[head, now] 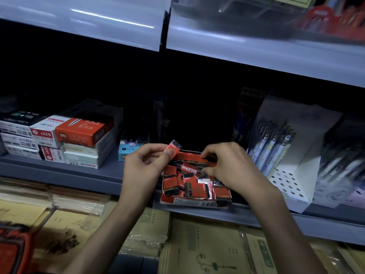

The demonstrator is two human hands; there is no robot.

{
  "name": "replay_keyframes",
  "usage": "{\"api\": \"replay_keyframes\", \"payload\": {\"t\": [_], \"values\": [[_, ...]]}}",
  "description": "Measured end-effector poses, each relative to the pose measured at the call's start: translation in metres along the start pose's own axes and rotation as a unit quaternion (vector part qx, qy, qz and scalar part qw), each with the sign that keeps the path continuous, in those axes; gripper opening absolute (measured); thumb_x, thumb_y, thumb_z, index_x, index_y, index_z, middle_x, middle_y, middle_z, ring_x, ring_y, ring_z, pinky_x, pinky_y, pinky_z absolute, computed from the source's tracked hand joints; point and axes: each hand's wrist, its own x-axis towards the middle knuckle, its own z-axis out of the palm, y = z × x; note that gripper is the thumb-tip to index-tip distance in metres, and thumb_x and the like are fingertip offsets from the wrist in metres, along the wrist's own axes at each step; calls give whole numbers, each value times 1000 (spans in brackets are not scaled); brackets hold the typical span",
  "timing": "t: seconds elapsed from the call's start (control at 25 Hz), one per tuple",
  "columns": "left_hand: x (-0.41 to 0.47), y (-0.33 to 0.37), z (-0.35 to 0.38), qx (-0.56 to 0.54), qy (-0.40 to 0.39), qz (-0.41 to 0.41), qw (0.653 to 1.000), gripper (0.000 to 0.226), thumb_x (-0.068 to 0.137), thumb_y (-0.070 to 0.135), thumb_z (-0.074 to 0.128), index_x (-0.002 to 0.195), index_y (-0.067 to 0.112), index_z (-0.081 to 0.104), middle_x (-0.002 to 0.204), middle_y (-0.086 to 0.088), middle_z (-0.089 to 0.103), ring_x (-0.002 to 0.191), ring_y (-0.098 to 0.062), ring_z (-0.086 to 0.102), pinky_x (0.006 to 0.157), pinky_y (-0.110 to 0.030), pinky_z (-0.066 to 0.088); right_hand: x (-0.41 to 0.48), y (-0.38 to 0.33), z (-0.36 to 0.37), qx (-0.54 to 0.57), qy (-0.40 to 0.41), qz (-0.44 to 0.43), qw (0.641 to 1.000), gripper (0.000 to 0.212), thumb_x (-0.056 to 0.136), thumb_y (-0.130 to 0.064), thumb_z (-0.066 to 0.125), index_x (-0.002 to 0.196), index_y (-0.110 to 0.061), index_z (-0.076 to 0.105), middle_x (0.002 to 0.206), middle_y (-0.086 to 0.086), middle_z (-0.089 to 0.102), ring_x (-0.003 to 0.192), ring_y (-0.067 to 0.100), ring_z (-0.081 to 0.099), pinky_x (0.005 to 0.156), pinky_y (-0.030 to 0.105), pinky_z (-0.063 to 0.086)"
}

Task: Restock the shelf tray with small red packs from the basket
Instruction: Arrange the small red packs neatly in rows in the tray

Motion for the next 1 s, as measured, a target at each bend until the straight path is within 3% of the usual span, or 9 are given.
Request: {"api": "replay_keyframes", "payload": {"t": [0.12, 0.28, 0.36, 0.4, 0.48, 0.56, 0.64, 0.76, 1.0], "values": [[-2, 3, 0, -3, -7, 2, 1000, 17, 87, 24, 81, 101, 15, 79, 92, -5, 80, 89, -22, 78, 76, -32, 65, 1, 2, 0, 9, -3, -5, 1000, 39, 83, -27, 84, 120, -28, 72, 113, -5, 70, 82, 6, 56, 72, 23, 47], [-3, 6, 1, -12, -9, 9, 1000, 24, 82, 21, 83, 104, 13, 78, 89, -7, 80, 88, -23, 78, 75, -32, 65, 0, 1, -4, 22, 8, -2, 1000, 36, 88, -24, 79, 123, -31, 72, 115, -6, 70, 100, 10, 65, 83, 22, 52], [-3, 8, 2, -15, -15, 17, 1000, 20, 82, 18, 84, 99, 10, 77, 88, -8, 80, 86, -23, 78, 72, -31, 65, -3, -4, -14, 94, 49, -1, 994, 32, 92, -26, 75, 123, -34, 71, 93, -11, 70, 81, 4, 64, 70, 13, 48], [-3, 9, 3, -12, -20, 25, 999, 18, 82, 16, 83, 97, 9, 77, 88, -8, 80, 86, -23, 78, 72, -29, 64, -4, -9, -20, 160, 59, -3, 985, 31, 92, -29, 74, 122, -35, 72, 85, -10, 70, 73, 8, 64, 65, 15, 51], [-3, 10, 4, -2, -31, 47, 998, 12, 85, 14, 80, 96, 9, 79, 90, -5, 80, 87, -19, 77, 73, -25, 62, -6, -19, -28, 296, 31, -10, 955, 31, 90, -27, 76, 120, -35, 73, 90, -9, 75, 77, 14, 69, 76, 26, 60], [-2, 11, 5, -1, -40, 57, 998, 10, 87, 14, 77, 97, 11, 81, 91, -3, 81, 88, -16, 77, 74, -23, 60, -8, -25, -27, 347, -19, -17, 937, 30, 88, -19, 80, 114, -34, 75, 95, -4, 76, 82, 20, 73, 81, 35, 62], [-1, 11, 6, -10, -48, 52, 997, 11, 89, 15, 75, 99, 13, 81, 93, -2, 81, 89, -15, 77, 75, -23, 59, -9, -25, -28, 359, -31, -17, 933, 28, 85, -12, 81, 107, -28, 76, 95, 1, 77, 82, 23, 75, 80, 34, 63], [1, 11, 7, -8, -51, 53, 997, 17, 95, 23, 69, 108, 19, 79, 93, 3, 80, 84, -9, 72, 74, -23, 59, -11, -20, -40, 368, 1, -7, 930, 27, 86, -4, 79, 104, -24, 76, 96, -1, 77, 85, 14, 75, 83, 27, 61], [5, 2, 2, -6, -35, 43, 998, 21, 103, 18, 57, 113, 18, 75, 91, 0, 77, 79, -8, 65, 74, -21, 57, -8, 1, -45, 225, 87, 53, 969, 30, 93, -5, 69, 104, -33, 72, 89, -7, 73, 78, 8, 71, 77, 29, 63]]}}
